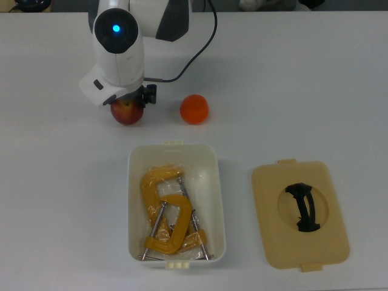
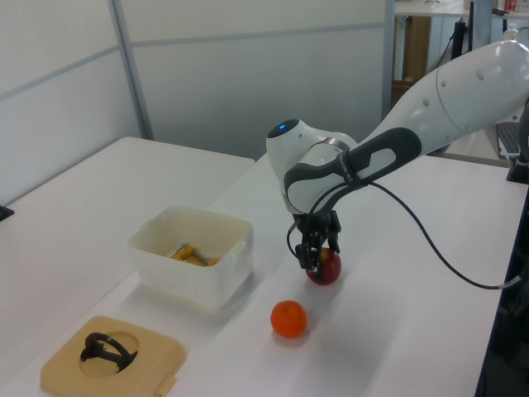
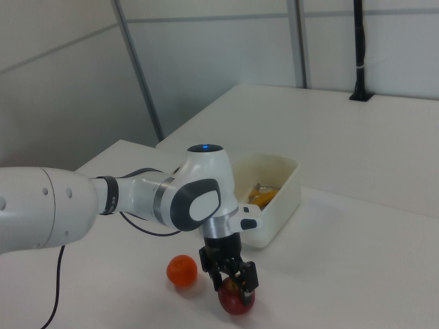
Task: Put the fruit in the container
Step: 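Lower the gripper onto the red apple and close it, then lift the apple and carry it over the white container, then lower the apple into the container and open the gripper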
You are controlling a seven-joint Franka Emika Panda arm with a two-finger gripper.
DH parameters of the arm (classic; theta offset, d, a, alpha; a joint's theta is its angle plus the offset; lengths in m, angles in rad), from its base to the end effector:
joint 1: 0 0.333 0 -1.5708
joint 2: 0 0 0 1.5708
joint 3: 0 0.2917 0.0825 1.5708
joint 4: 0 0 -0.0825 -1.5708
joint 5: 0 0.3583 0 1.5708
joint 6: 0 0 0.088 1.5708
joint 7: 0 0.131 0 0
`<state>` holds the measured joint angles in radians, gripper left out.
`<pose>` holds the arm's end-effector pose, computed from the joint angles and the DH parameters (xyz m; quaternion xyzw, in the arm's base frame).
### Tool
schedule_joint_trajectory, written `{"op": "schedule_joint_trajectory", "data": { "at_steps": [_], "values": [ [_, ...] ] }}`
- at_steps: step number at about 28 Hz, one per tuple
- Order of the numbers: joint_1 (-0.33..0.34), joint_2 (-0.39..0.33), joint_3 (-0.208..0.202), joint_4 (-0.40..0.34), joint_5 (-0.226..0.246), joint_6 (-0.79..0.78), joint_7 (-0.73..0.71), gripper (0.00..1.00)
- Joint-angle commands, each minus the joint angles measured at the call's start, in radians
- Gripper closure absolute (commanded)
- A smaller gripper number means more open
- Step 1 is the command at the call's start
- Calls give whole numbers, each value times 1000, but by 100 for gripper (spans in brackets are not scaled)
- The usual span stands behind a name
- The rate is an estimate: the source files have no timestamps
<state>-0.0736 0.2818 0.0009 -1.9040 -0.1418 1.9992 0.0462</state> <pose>0.5609 -0.0526 0.3065 0.9935 -0.0238 -0.0937 0.0601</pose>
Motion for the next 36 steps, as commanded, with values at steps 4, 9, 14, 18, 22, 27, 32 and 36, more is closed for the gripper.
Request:
{"op": "schedule_joint_trajectory", "data": {
  "at_steps": [4,9,14,18,22,27,32,36],
  "values": [
    [-6,-53,1,25,-12,17,-5,63],
    [0,-75,8,155,2,-39,18,62],
    [15,-67,13,258,1,-37,29,61],
    [40,-46,13,312,-1,-17,29,55],
    [70,-23,13,319,4,154,50,49],
    [106,40,13,316,-8,352,162,48],
    [126,74,13,312,-24,392,241,9],
    [129,70,13,299,-22,386,242,0]
  ]
}}
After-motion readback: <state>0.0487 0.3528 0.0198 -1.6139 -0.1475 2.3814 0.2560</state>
